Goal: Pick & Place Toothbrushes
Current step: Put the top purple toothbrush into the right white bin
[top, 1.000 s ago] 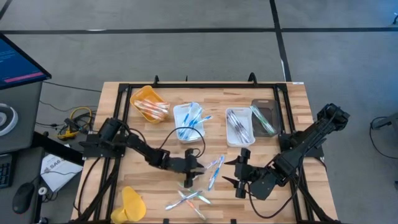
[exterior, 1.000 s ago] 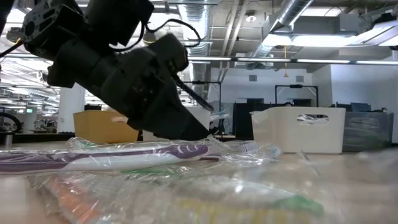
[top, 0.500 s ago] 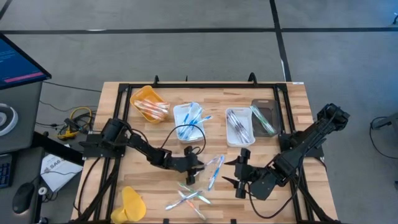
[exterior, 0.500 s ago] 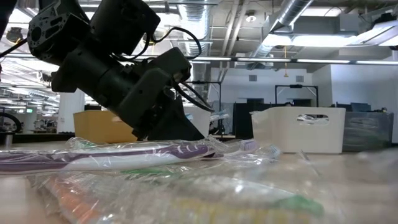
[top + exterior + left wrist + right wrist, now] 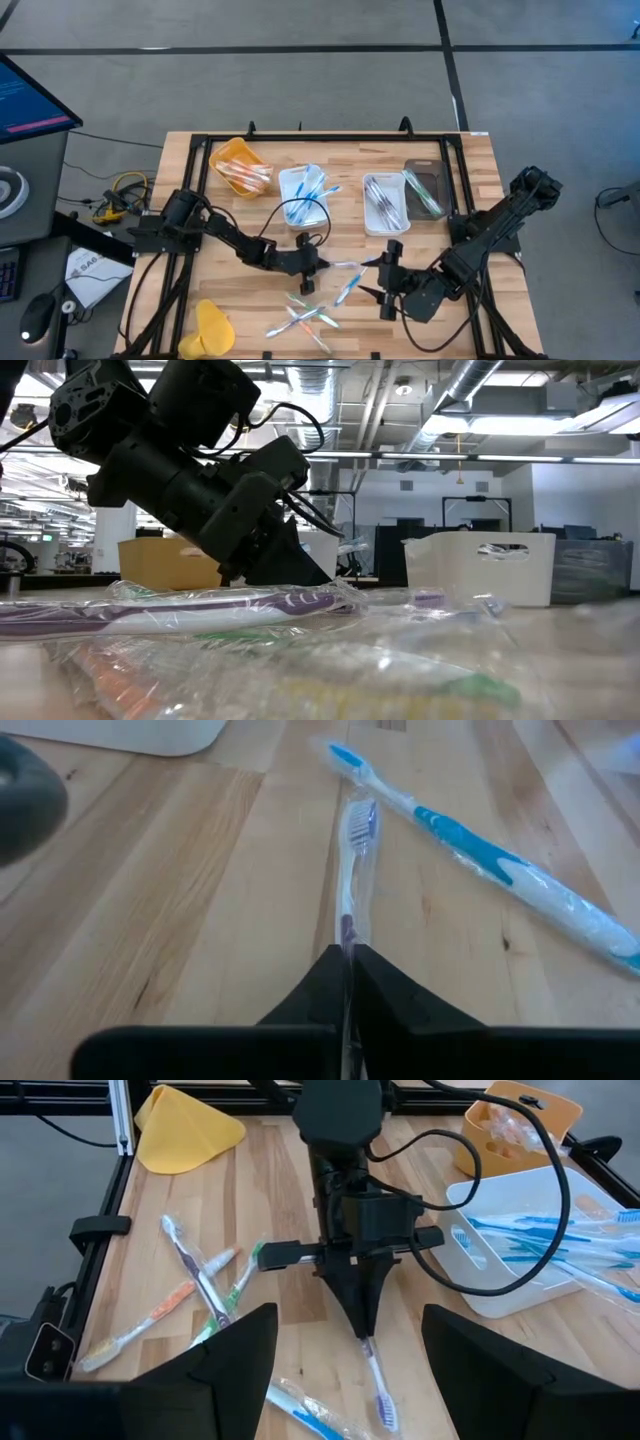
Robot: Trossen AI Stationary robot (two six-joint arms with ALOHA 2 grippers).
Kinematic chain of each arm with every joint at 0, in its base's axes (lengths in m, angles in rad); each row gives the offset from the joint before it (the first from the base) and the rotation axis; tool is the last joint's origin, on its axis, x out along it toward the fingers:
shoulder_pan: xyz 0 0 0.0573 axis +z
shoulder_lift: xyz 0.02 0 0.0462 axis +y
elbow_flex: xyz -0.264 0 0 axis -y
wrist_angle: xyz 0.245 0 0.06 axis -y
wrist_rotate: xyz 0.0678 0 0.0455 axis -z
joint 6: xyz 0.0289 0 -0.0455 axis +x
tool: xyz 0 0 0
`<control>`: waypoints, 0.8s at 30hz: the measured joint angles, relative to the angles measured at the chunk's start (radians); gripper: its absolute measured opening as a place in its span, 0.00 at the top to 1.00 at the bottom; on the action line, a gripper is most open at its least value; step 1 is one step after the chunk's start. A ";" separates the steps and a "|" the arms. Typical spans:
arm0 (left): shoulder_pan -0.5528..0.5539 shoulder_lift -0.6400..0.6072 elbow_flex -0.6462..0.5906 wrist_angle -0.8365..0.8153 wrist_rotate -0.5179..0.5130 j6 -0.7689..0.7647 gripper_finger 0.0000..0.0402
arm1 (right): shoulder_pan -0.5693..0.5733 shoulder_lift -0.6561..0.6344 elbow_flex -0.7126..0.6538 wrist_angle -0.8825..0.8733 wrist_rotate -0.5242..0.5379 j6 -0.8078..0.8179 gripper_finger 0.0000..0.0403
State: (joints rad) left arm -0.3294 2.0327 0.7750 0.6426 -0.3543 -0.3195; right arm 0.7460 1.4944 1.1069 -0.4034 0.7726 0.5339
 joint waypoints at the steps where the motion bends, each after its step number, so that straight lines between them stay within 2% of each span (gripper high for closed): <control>1: 0.000 0.000 0.000 0.000 -0.002 0.000 0.99 | 0.000 0.000 0.000 0.000 0.000 0.000 0.39; 7: 0.000 -0.047 -0.005 -0.040 -0.006 0.026 0.99 | 0.000 0.000 0.000 0.000 -0.011 0.000 0.39; 16: -0.016 -0.260 -0.008 -0.196 -0.061 0.062 1.00 | 0.000 0.000 0.000 0.038 -0.014 0.017 0.39; 24: -0.055 -0.393 -0.053 -0.186 -0.064 0.061 1.00 | 0.000 0.000 0.001 0.069 -0.015 0.047 0.39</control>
State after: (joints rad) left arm -0.3841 1.6400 0.7220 0.4562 -0.4187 -0.2581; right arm 0.7460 1.4944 1.1076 -0.3344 0.7574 0.5811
